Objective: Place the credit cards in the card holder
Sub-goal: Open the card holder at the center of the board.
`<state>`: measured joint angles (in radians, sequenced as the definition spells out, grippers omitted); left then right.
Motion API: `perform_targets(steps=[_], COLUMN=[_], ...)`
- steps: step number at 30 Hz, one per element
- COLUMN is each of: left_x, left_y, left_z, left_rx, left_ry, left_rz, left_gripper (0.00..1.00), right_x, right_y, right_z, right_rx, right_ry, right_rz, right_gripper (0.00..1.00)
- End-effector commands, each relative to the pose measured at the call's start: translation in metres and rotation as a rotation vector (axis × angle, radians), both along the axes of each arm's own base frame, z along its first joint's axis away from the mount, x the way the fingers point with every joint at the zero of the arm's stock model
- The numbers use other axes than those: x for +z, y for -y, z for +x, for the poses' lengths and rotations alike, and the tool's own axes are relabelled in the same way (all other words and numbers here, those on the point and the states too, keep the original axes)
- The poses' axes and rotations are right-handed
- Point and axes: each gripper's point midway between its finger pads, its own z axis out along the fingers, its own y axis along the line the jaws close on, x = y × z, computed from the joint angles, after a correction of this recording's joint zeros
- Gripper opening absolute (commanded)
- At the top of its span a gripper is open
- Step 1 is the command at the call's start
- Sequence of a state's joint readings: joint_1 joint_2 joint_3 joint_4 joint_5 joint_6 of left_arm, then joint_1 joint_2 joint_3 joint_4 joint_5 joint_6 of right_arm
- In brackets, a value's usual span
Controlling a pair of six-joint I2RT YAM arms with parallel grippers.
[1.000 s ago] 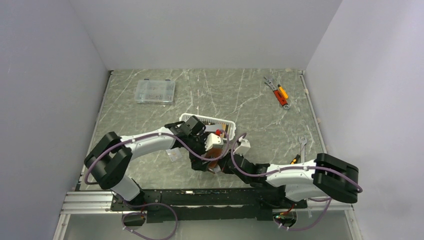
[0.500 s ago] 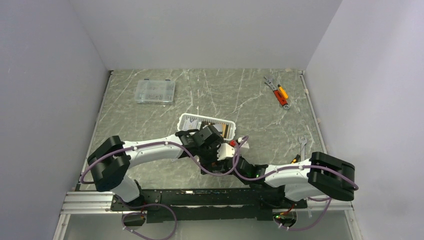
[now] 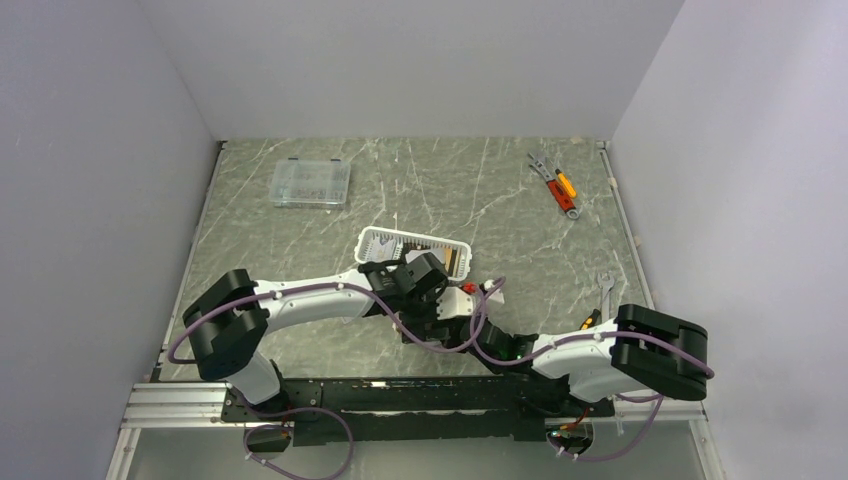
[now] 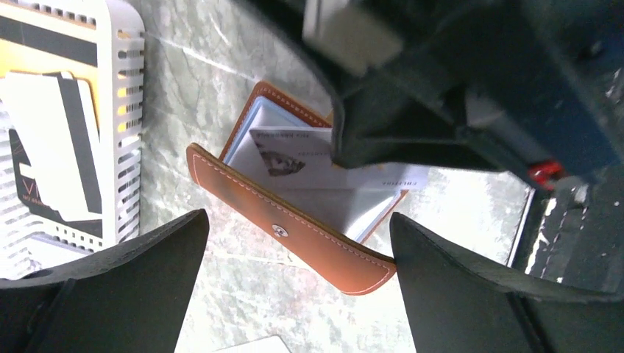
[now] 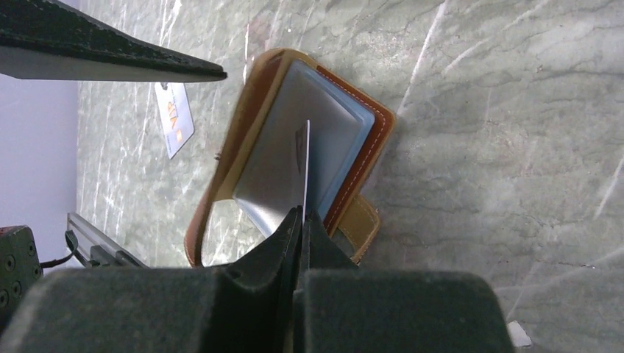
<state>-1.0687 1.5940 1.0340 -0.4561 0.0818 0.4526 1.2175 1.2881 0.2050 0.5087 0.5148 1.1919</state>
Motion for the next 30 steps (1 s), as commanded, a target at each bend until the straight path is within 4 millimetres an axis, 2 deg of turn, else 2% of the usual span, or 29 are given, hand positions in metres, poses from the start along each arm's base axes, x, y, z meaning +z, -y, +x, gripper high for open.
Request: perform_targets(steps=[1, 5, 12, 18, 30], left_x=[0.014, 0.023, 0.023, 0.017, 0.024], left_y=[-0.024, -0.033, -0.054, -0.054, -0.037], left_z=[0.022, 0.029, 0.047, 0.048, 0.020], left_rx=[0.030, 0.068, 0.198, 0.270, 0.222], left_ry=[0.106, 0.102, 0.016, -0.152, -0.508], left_rz=[0.079, 0.076, 0.057, 0.021, -0.119], left_gripper=[0.99, 1.00, 0.99, 0.99, 0.99], right_x=[-0.035, -0.039, -0.039, -0.038, -0.037], right_y=[0.030, 0.033, 0.036, 0.037, 0.039], right_z=[-0.010, -0.011, -0.012, -0.012, -0.012], right_rx=[-0.009, -0.016, -0.025, -0.031, -0.028], right_ry=[-0.042, -0.052, -0.056, -0.054, -0.048], right_rz=[-0.134, -0.131, -0.120, -0.113, -0.101], right_gripper=[0.00, 0.00, 0.00, 0.00, 0.00])
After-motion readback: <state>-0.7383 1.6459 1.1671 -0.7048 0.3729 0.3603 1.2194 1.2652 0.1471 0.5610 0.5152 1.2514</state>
